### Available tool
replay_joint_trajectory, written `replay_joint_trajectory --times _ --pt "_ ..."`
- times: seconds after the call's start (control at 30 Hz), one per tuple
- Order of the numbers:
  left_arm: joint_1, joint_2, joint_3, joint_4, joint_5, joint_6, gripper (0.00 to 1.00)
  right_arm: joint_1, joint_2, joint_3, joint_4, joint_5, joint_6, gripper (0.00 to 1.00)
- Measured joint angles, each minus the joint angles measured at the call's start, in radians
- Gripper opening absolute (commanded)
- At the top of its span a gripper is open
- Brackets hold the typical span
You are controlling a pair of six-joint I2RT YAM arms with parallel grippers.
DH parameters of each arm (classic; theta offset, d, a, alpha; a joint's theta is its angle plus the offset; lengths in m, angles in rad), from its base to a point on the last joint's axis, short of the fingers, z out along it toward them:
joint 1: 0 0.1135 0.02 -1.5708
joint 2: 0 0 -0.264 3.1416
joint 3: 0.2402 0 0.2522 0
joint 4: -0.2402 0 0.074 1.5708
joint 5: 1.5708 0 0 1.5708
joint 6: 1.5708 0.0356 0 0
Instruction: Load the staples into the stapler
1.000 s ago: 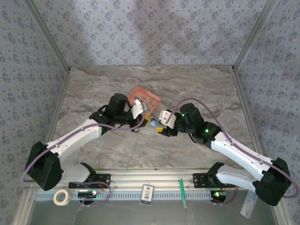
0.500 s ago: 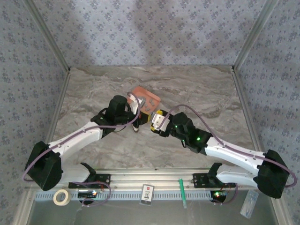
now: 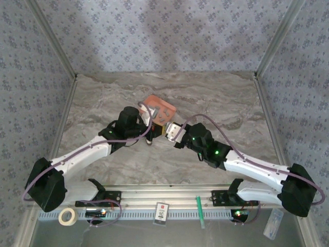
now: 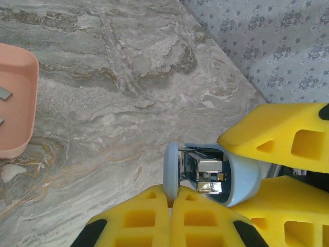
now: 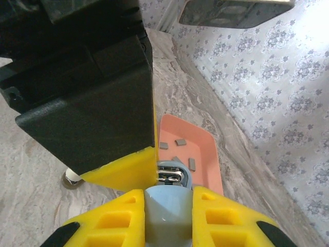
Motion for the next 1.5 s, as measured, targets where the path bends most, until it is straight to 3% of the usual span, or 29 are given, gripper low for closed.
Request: replay_joint_trajectory --times 0.4,0.47,0.67,0.9,1.03,1.23,1.37,1.5 --pt "-0.011 0.049 -0.016 0.069 0.005 -0.079 0.01 -0.125 -0.093 -0.007 -0.113 -0.210 0.035 0.05" --pt "-0.011 0.058 -0.016 0.071 0.006 -0.086 0.09 -0.141 -0.096 -0.010 -0.115 -0.236 0.049 0.05" --pt "-0.001 0.070 -0.037 0.038 -0.052 -0.103 0.48 -0.190 -0.127 -0.014 -0.117 -0.297 0.081 0.04" --pt "0.008 0.056 -0.046 -0.027 -0.082 -0.062 0.66 -0.230 -0.143 -0.014 -0.155 -0.337 0.082 0.04" --pt "0.002 -0.024 -0.046 -0.034 -0.033 0.077 0.72 -0.255 -0.143 -0.007 -0.206 -0.385 0.071 0.04" --pt "-0.026 -0.149 -0.045 -0.042 0.070 0.480 0.73 -0.261 -0.116 0.063 -0.349 -0.499 -0.014 0.04" --pt "-0.026 -0.115 -0.005 -0.145 0.125 0.728 0.74 -0.261 -0.081 0.110 -0.403 -0.579 -0.052 0.04" --pt "-0.026 -0.056 0.038 -0.201 0.144 0.881 0.74 -0.261 -0.050 0.139 -0.435 -0.647 -0.072 0.04"
